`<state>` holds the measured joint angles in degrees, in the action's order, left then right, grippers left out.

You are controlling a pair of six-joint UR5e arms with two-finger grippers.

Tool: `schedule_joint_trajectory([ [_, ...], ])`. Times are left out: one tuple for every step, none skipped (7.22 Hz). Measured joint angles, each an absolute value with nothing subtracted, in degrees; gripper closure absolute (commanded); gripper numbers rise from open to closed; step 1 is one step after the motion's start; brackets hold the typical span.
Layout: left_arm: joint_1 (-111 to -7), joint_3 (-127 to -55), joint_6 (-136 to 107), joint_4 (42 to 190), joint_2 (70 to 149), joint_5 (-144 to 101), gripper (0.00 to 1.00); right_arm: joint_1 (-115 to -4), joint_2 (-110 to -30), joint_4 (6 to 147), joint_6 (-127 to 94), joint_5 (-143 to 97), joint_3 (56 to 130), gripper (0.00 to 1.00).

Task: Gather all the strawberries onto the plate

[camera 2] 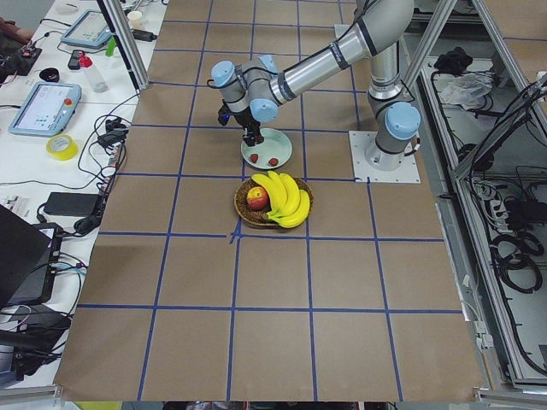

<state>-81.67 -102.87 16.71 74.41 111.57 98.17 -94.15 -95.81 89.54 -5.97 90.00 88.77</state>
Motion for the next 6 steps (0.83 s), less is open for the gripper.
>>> schedule_joint_trajectory([
  [-81.65, -102.89, 16.72, 74.60, 111.56, 98.23, 0.00, -94.17, -95.83, 89.52, -5.98, 90.00, 88.77, 0.00],
  [-81.66, -102.87, 16.54, 75.00, 111.29, 98.23, 0.00, -94.17, -95.83, 89.54, -5.98, 89.98, 88.77, 0.00],
  [-81.70, -102.61, 16.25, 75.61, 110.60, 98.20, 0.00, -94.19, -95.82, 89.55, -5.98, 89.94, 88.77, 0.00],
  [-81.75, -102.12, 16.07, 76.25, 109.51, 98.18, 0.00, -94.19, -95.80, 89.56, -5.97, 89.92, 88.77, 0.00],
  [-81.82, -101.27, 15.93, 76.89, 108.11, 98.19, 0.00, -94.17, -95.80, 89.56, -5.98, 89.92, 88.77, 0.00],
  [-81.89, -99.37, 15.57, 78.63, 106.55, 98.16, 0.00, -94.16, -95.80, 89.56, -5.98, 89.91, 88.77, 0.00],
])
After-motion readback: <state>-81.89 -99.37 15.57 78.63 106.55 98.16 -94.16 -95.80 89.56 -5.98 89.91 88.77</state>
